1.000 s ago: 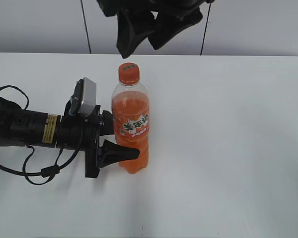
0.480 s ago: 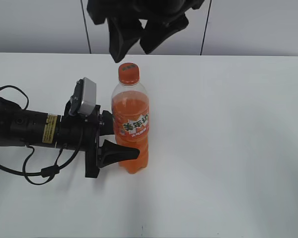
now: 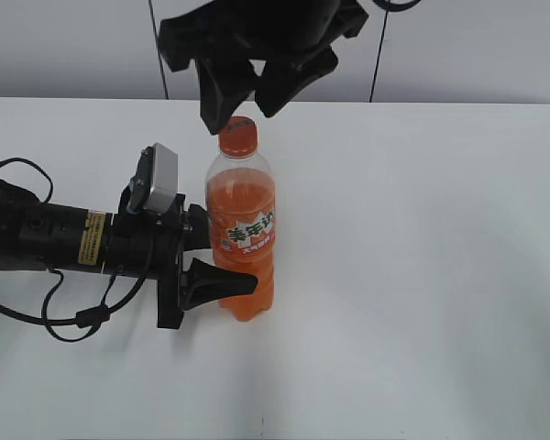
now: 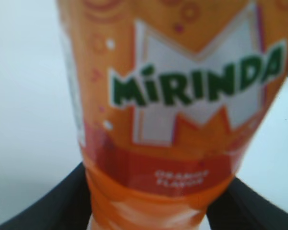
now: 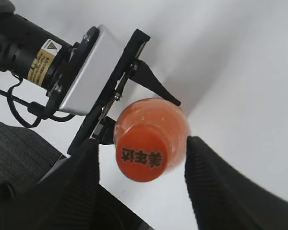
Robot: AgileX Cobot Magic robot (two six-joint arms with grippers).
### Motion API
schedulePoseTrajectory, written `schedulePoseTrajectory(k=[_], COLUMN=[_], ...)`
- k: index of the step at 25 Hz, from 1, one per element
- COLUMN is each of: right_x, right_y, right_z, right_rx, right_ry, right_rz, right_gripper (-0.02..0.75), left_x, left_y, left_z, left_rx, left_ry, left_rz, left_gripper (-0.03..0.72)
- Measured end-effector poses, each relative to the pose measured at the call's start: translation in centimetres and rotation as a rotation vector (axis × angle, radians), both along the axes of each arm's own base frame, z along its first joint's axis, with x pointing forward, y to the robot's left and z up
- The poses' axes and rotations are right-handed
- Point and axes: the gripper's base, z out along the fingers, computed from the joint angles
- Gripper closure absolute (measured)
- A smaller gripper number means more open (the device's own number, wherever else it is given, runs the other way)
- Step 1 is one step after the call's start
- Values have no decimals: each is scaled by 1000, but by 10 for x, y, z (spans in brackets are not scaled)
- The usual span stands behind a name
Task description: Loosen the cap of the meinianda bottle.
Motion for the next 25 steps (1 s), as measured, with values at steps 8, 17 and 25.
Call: schedulePoseTrajectory(k=[8,17,25], right_x=[3,1,1], right_y=[2,1,1], right_z=[-7,-17,-18], right_rx=[-12,-36,-35], right_ry=[12,36,43], right_rz=[0,0,2], right_gripper=[311,311,311], left_x=[0,0,0], left_y=[0,0,0], left_z=[0,0,0], left_rx=[1,1,1], left_ry=[0,0,0], left_rz=[0,0,0], left_gripper=[270,270,270])
